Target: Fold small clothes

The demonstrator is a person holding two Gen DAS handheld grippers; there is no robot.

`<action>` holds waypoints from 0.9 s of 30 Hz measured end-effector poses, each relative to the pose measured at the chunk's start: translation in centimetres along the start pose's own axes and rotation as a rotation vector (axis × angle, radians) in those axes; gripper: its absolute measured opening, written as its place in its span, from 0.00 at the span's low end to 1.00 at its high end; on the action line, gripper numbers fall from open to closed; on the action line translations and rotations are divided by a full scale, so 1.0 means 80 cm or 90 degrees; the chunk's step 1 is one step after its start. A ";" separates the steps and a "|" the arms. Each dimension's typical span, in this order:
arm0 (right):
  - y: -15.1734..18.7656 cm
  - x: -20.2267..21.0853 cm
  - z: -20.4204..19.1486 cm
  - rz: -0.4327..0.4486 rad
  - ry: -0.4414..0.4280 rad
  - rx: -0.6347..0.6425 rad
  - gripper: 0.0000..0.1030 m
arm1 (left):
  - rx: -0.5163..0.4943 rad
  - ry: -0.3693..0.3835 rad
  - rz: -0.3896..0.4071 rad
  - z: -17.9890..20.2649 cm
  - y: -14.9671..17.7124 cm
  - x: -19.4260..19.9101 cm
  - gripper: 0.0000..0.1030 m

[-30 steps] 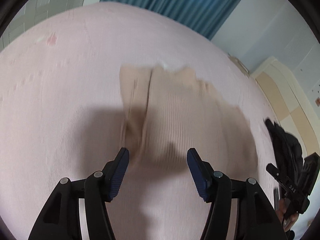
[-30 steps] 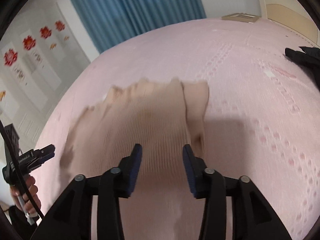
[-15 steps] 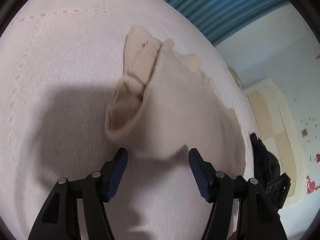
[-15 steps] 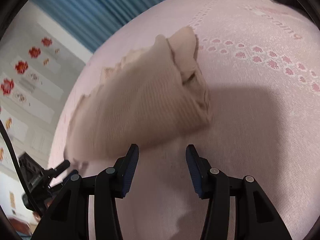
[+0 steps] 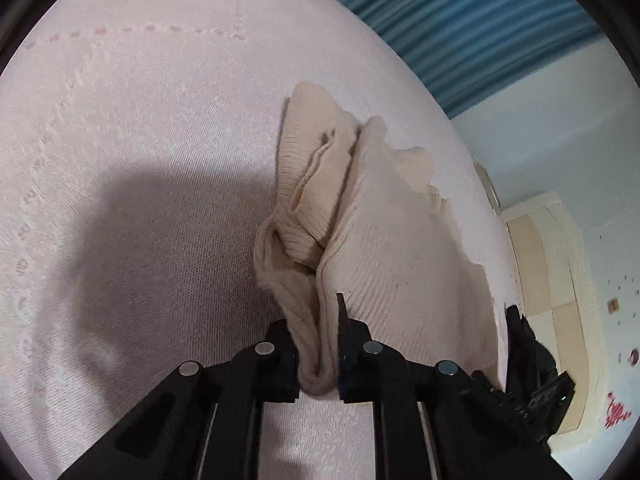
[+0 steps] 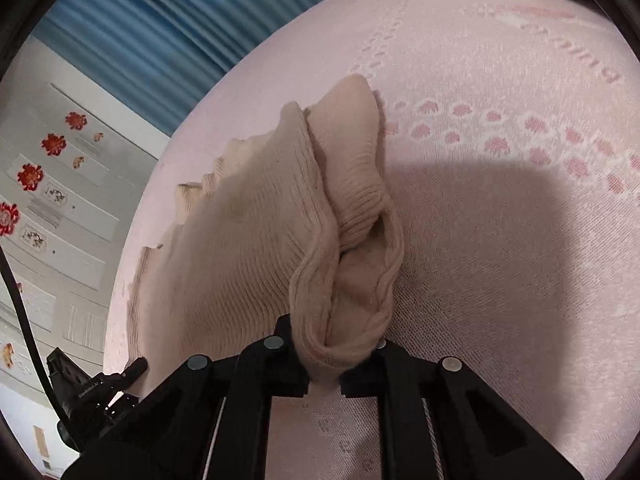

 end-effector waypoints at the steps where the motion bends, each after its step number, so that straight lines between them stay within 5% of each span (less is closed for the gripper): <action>1: 0.000 0.007 -0.004 0.005 -0.001 0.008 0.08 | -0.013 -0.008 0.005 0.002 0.003 0.005 0.11; 8: 0.021 0.059 -0.020 -0.009 0.003 0.041 0.08 | -0.045 -0.040 -0.013 -0.014 0.040 0.051 0.11; 21: 0.164 0.182 -0.022 -0.065 0.022 0.074 0.08 | -0.042 -0.067 -0.048 -0.093 0.176 0.176 0.11; 27: 0.191 0.212 -0.030 -0.067 0.046 0.113 0.19 | -0.025 -0.090 -0.075 -0.110 0.192 0.198 0.26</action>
Point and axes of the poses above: each gripper's, at about its wrist camera, not at the fingertips, and x roughly against the way its jaws point, z to its right, y to its underside, the point moved 4 cm from there along -x, roughly the way its jaws point, and after that the axes turned 13 degrees about x, right-handed, at the moved point
